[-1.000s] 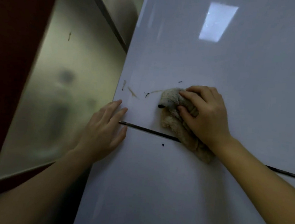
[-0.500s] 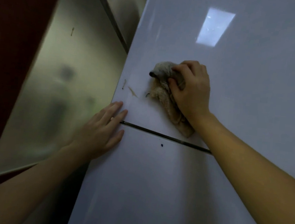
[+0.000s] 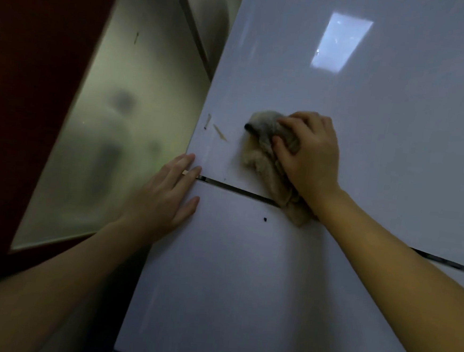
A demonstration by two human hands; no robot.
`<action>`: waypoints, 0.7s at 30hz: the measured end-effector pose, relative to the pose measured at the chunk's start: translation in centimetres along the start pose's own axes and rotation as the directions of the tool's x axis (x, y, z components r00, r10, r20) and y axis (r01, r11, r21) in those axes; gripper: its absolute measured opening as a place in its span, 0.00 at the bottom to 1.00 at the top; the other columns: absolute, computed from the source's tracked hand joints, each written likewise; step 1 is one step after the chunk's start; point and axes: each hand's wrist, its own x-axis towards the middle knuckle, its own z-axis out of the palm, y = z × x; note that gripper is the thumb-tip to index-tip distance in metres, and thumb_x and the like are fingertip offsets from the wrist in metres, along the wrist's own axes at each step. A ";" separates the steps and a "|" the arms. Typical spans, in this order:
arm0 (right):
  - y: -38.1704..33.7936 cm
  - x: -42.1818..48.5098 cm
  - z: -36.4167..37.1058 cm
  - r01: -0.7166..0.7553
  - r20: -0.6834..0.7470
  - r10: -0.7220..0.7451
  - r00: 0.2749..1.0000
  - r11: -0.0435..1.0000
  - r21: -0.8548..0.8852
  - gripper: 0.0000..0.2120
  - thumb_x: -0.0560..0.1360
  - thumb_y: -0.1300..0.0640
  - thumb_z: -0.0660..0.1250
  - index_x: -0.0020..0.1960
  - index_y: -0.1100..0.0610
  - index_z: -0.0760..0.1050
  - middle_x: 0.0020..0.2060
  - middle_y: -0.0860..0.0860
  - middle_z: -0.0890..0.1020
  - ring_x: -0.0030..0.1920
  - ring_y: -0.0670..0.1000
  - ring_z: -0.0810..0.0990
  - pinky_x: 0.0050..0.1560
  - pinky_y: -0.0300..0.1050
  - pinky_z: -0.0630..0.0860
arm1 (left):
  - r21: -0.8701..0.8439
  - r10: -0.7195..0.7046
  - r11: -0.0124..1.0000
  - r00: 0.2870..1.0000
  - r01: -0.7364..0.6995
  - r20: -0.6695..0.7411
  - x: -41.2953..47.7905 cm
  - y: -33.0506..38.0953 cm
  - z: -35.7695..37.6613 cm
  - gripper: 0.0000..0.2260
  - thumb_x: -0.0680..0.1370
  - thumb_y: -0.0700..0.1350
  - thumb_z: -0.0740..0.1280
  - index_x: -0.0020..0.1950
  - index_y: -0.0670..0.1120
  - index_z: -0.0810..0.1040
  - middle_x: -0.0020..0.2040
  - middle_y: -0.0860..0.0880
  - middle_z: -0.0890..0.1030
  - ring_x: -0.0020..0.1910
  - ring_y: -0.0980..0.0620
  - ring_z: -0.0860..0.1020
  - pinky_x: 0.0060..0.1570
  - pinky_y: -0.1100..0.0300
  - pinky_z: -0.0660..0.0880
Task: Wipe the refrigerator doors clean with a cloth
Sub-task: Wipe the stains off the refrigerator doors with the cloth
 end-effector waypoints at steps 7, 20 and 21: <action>-3.0 -6.9 -0.6 0.170 0.150 -0.176 0.973 0.984 0.056 0.14 0.75 0.53 0.72 0.59 0.57 0.82 0.55 0.56 0.82 0.54 0.60 0.79 0.51 0.55 0.76 | -0.041 -0.016 0.999 1.000 0.017 0.019 -0.2 -0.1 0.3 0.27 0.81 0.55 0.56 0.75 0.38 0.69 0.77 0.38 0.66 0.76 0.40 0.65 0.74 0.49 0.65; -1.3 -1.9 0.7 0.130 0.061 -0.130 0.990 0.991 0.000 0.13 0.75 0.53 0.72 0.58 0.58 0.81 0.53 0.56 0.82 0.52 0.60 0.78 0.49 0.55 0.76 | 0.013 0.048 0.999 0.999 -0.049 0.017 -1.1 -0.2 0.8 0.27 0.82 0.53 0.57 0.75 0.37 0.67 0.77 0.38 0.66 0.77 0.40 0.65 0.75 0.47 0.65; -1.4 -0.4 1.3 0.128 0.065 -0.128 0.990 0.992 -0.004 0.13 0.75 0.53 0.71 0.58 0.57 0.81 0.52 0.56 0.81 0.52 0.60 0.78 0.49 0.55 0.76 | 0.017 0.047 0.999 0.999 -0.047 0.019 -1.2 -0.2 0.8 0.27 0.82 0.53 0.57 0.76 0.37 0.67 0.77 0.38 0.66 0.77 0.40 0.65 0.75 0.47 0.65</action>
